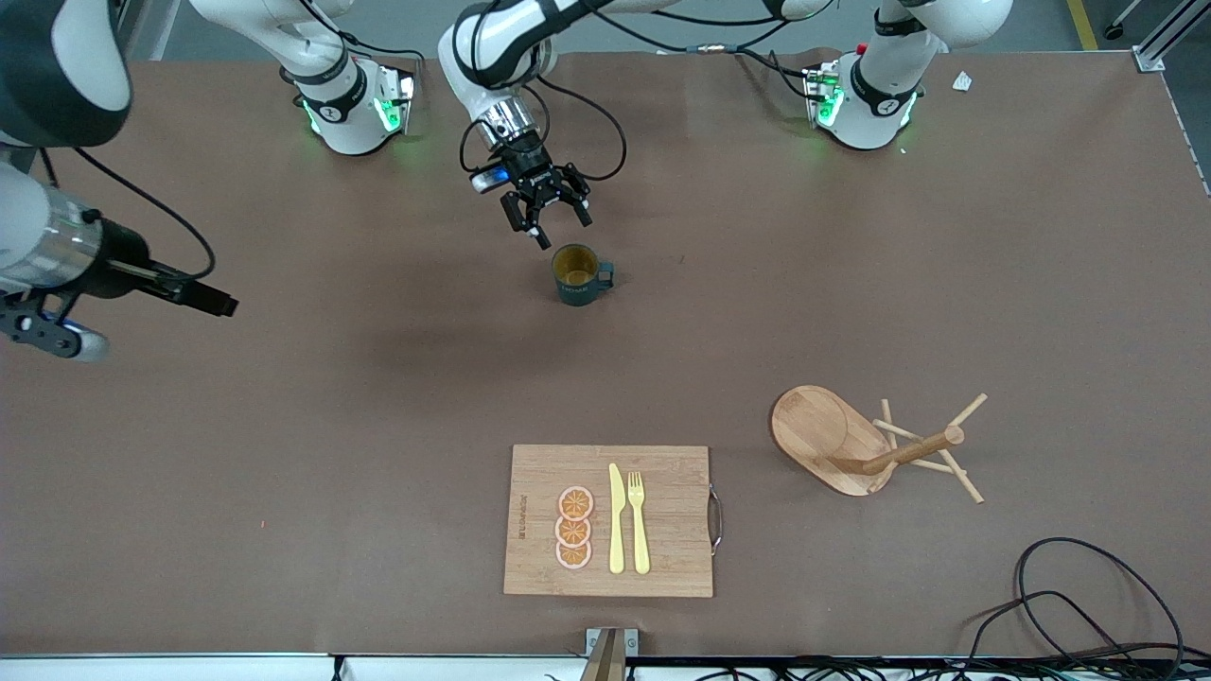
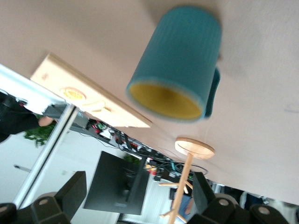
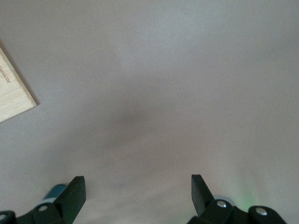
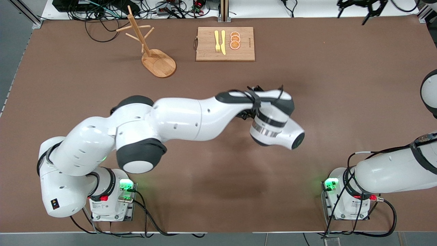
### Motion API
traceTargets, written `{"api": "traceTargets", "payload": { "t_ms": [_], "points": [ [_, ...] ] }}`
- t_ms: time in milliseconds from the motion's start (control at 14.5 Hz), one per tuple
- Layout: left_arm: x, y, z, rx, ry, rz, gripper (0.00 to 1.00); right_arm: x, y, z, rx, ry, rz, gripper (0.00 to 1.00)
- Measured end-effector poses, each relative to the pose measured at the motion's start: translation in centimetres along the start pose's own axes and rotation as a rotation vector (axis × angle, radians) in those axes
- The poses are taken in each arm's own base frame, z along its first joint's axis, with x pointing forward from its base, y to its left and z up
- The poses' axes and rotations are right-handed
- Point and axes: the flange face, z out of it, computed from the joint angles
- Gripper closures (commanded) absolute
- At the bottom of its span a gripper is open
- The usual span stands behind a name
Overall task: Transfer cup from left to right arm and place
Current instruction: 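Grasp the mug with the right gripper while the left gripper holds it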
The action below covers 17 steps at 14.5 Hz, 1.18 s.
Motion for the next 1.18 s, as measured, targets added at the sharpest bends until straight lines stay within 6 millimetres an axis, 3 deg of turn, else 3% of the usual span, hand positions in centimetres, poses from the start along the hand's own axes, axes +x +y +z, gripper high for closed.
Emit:
{"api": "traceTargets", "payload": {
  "t_ms": [207, 484, 830, 1176],
  "points": [
    [-7.9, -4.9, 1.7, -0.078, 0.029, -0.121, 0.00, -2.2, -4.1, 1.6, -0.002, 0.004, 0.096, 0.00],
    [-16.1, -9.0, 6.4, -0.177, 0.056, -0.227, 0.00, -4.8, -8.2, 4.1, -0.005, 0.015, 0.193, 0.00],
    [-27.2, -13.0, 16.0, -0.329, 0.176, -0.428, 0.00, -6.6, -10.8, 7.4, -0.006, 0.024, 0.258, 0.00],
    [-36.2, -13.4, 25.4, -0.484, 0.255, -0.628, 0.00, -8.2, -12.8, 10.6, 0.044, -0.017, 0.372, 0.00]
  ]
}}
